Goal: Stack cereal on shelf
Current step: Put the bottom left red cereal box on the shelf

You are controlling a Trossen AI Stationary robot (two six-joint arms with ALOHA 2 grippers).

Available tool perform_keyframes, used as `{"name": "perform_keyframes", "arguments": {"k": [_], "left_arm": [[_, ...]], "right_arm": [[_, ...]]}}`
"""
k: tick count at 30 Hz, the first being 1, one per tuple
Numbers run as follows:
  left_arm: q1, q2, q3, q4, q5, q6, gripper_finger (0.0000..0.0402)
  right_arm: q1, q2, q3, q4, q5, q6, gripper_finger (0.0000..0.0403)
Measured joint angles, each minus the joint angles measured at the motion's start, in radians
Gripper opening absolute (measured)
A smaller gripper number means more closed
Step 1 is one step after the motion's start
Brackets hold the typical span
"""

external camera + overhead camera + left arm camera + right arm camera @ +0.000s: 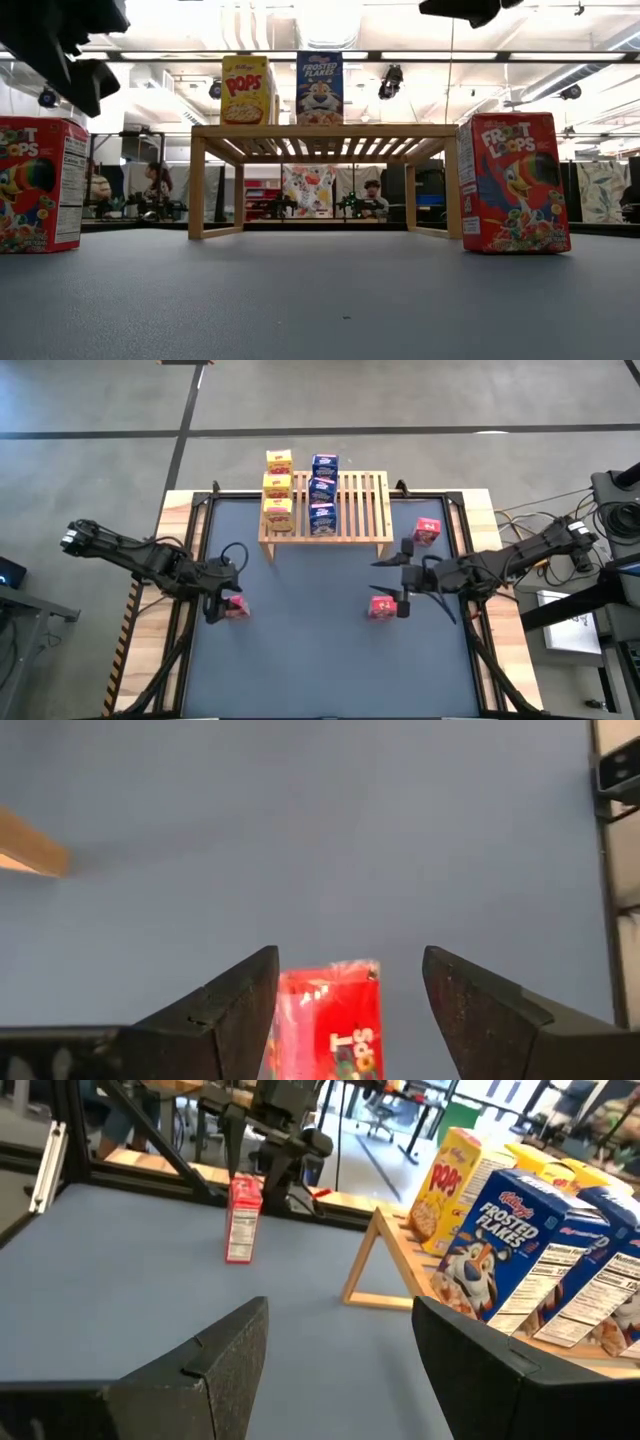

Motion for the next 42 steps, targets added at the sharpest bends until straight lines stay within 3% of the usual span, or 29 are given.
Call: {"name": "perform_keyframes", "arguments": {"k": [5, 14, 21, 31, 42], "left_arm": [[0.000, 0.007, 0.011, -0.045, 0.043, -0.045, 0.0249], [-0.006, 0.072, 0.044, -0.233, 0.122, -0.127, 0.0316], [-0.038, 0.135, 0.031, -0.264, 0.086, -0.127, 0.0328], [-0.076, 0.143, -0.032, -0.187, 0.028, -0.127, 0.0293], [-0.101, 0.086, -0.119, -0.105, 0.007, -0.165, 0.0190]], "right_arm": [[0.000, -0.026, -0.066, 0.077, -0.001, -0.023, 0.0237], [-0.003, -0.020, -0.087, 0.124, -0.002, -0.049, 0.0238], [-0.003, -0.020, -0.088, 0.127, -0.002, -0.049, 0.0238], [-0.003, -0.018, -0.088, 0.128, -0.002, -0.039, 0.0238], [-0.003, -0.019, -0.088, 0.147, -0.001, -0.045, 0.0238]]}}
